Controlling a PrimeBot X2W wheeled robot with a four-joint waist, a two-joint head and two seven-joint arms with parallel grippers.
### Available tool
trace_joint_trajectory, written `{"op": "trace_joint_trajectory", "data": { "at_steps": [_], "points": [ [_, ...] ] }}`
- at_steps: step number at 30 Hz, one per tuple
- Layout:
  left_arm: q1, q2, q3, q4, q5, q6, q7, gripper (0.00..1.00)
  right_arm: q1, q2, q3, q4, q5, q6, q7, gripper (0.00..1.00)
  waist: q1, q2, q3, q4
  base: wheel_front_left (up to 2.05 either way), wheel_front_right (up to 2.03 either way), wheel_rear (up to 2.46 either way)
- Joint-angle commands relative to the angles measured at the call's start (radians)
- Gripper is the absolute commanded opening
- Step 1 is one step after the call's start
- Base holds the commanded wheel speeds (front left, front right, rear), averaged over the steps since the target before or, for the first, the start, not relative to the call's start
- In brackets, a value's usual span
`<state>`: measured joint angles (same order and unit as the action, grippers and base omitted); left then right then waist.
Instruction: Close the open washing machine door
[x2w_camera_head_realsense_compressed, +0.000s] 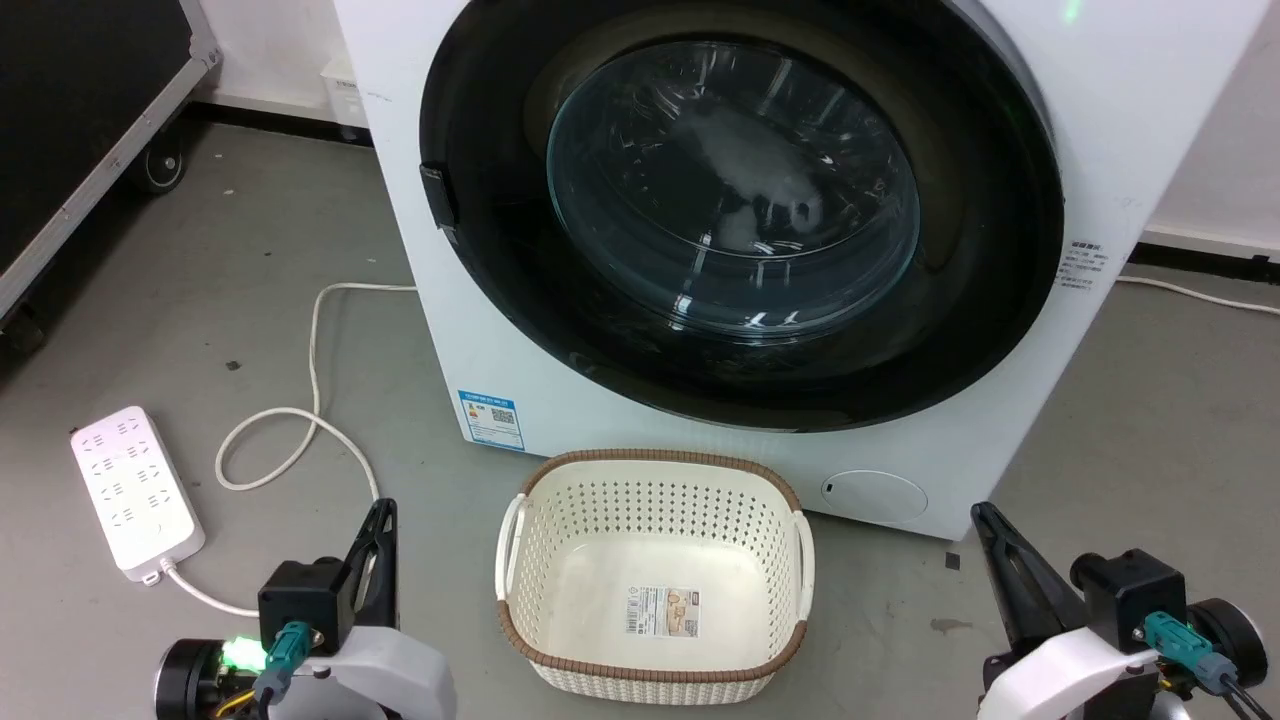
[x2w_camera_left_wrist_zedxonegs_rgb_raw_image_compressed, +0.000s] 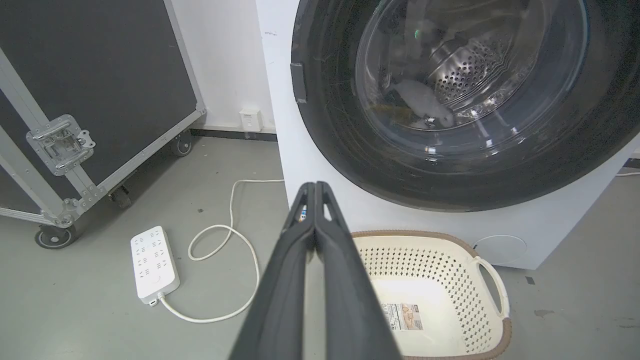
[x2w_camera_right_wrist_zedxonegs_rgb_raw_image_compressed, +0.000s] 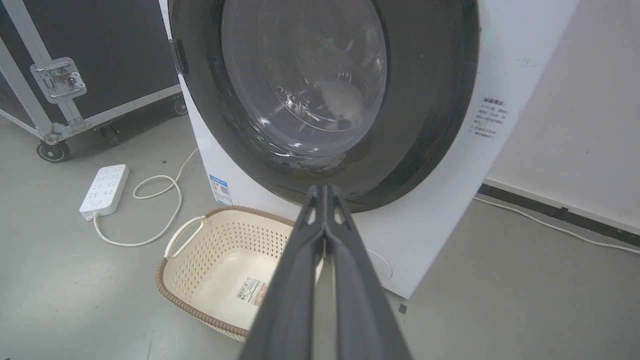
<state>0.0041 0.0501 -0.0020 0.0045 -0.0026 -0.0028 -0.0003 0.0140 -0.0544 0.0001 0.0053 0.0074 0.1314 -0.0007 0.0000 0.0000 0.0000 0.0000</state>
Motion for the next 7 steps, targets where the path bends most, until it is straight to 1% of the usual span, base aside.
{"op": "trace_joint_trajectory", "data": {
  "at_steps": [1, 7],
  "points": [
    [-0.004, 0.000, 0.002, -0.005, 0.003, 0.003, 0.000, 0.00, -0.014, 0.004, 0.000, -0.005, -0.007, -0.001, 0.001, 0.00, 0.0000, 0.0000, 0.000, 0.000, 0.00, 0.00, 0.00],
    [-0.004, 0.000, 0.002, -0.005, 0.003, 0.003, 0.000, 0.00, -0.014, 0.004, 0.000, -0.005, -0.007, -0.001, 0.001, 0.00, 0.0000, 0.0000, 0.000, 0.000, 0.00, 0.00, 0.00]
  ]
}}
